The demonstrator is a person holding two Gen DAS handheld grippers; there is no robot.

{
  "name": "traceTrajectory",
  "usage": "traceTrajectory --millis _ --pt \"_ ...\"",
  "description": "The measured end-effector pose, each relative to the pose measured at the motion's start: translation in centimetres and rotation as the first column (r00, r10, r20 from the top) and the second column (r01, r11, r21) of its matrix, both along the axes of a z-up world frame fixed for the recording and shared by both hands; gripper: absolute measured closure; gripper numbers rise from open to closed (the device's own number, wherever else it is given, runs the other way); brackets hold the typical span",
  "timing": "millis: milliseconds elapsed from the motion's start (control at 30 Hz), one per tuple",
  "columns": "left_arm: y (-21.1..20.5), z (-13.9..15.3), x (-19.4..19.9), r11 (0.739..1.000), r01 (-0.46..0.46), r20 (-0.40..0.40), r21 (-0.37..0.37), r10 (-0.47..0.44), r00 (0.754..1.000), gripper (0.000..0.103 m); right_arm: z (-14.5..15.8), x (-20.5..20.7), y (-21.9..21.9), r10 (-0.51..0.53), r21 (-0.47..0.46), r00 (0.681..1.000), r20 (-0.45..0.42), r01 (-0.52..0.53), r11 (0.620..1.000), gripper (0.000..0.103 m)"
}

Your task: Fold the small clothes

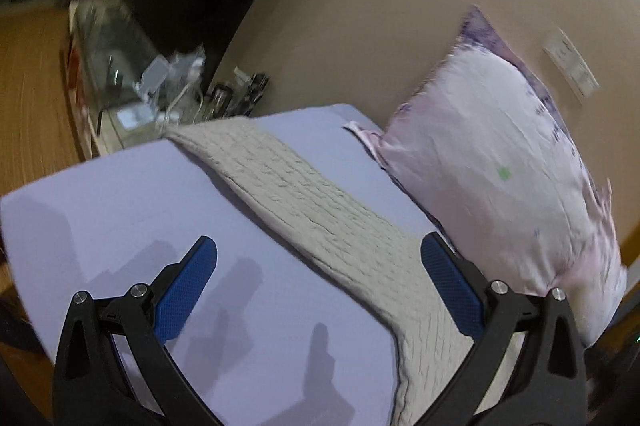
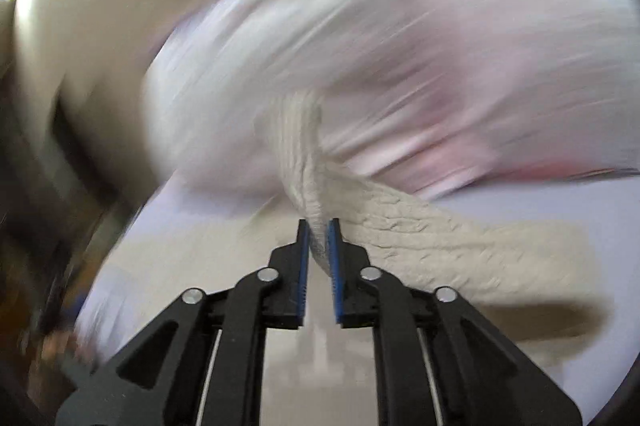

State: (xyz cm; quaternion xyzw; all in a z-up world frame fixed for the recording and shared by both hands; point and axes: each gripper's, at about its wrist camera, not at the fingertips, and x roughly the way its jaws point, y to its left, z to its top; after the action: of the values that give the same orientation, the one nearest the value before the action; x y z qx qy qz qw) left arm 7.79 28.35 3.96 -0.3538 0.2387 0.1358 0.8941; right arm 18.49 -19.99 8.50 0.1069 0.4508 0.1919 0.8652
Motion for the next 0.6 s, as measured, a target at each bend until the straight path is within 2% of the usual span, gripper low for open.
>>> traceTrajectory --millis 33,67,100,167,233,333,533,567,600 --pt "0.5 -0.3 0.4 1.0 -0.003 -0.011 -0.025 0.003 1.0 0.001 -2.1 -0.1 3.8 0.101 0.008 0.992 -0.082 -0.101 0.995 0.083" --pt "1.4 -0.9 1.1 0.998 -0.014 -0.028 -0.068 0.012 1.0 0.003 -2.9 -0.3 5.4 0.14 0.012 0.983 -0.118 -0.139 0.99 0.071" --pt "2.0 -1.3 1.4 0.995 -0.022 -0.038 -0.1 0.018 0.999 0.007 -3.6 -0.7 6.6 0.174 0.022 0.974 -0.143 -0.173 0.985 0.063" --pt "3.5 -2.3 2.1 0.982 -0.048 -0.058 -0.18 0.038 0.998 0.011 -3.5 -1.3 6.9 0.18 0.024 0.976 -0.121 -0.178 0.984 0.036" --pt "4.8 -3.0 2.6 0.972 -0.076 -0.075 -0.223 0.061 0.995 0.018 -2.4 -1.6 5.3 0.129 0.001 0.989 -0.068 -0.129 0.992 0.027" --pt "6.7 -3.2 3.5 0.964 -0.112 -0.063 -0.241 0.1 0.993 0.02 -1.8 -1.3 1.8 0.06 0.024 0.996 -0.064 -0.059 0.998 0.023" --pt "9.9 -3.3 5.1 0.949 -0.159 -0.07 -0.271 0.146 0.987 0.031 -1.0 -3.7 -3.9 -0.076 0.065 0.995 -0.064 0.08 0.995 0.02" --pt "10.5 -3.4 5.4 0.943 -0.167 -0.075 -0.286 0.152 0.985 0.038 -1.0 -3.7 -5.0 -0.103 0.077 0.993 -0.063 0.108 0.991 0.019" --pt "11.0 -3.5 5.6 0.939 -0.179 -0.091 -0.294 0.159 0.983 0.053 -0.7 -3.8 -5.9 -0.121 0.083 0.991 -0.061 0.125 0.989 0.019"
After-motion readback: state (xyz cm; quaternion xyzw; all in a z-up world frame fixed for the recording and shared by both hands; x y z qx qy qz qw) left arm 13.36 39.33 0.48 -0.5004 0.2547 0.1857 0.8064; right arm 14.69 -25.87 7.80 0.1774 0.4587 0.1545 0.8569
